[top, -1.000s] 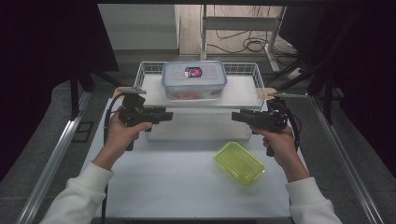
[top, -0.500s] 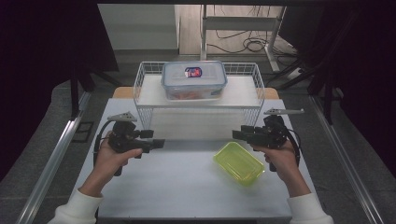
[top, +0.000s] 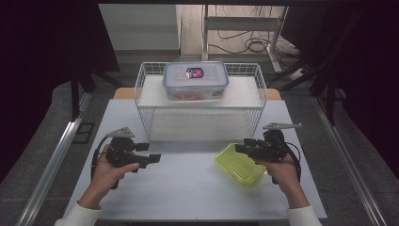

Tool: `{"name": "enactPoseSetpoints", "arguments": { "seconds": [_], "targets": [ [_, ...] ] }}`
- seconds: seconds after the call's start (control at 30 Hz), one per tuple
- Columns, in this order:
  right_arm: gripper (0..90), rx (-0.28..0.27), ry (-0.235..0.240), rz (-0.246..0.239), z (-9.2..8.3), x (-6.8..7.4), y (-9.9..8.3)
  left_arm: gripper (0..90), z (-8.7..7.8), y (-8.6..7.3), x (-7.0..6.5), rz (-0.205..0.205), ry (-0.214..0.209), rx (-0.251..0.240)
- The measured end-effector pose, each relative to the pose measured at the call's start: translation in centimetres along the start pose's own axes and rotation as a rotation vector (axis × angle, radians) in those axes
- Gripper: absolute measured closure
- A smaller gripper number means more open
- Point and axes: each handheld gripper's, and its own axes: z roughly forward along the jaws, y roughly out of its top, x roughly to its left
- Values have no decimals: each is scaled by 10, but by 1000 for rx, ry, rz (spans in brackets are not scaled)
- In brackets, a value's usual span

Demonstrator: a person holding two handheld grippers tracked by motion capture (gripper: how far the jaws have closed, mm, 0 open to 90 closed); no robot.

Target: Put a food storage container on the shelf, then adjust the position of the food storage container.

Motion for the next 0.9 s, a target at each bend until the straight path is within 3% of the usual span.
{"name": "enactPoseSetpoints", "arguments": {
  "seconds": [0.3, 0.6, 0.73, 0.9],
  "targets": [
    [451, 17, -18, 4, 4, -4, -10, 247, 4, -8, 4, -3, 32, 25],
    [504, 21, -41, 7, 5, -7, -13, 238, 0, -13, 4, -8, 50, 15],
    [590, 29, -56, 0, 4, -9, -15, 234, 0, -16, 5, -10, 57, 23],
    [790, 49, -79, 3, 5, -16, -19, 232, 0, -16, 6, -11, 59, 23]
  ]
}}
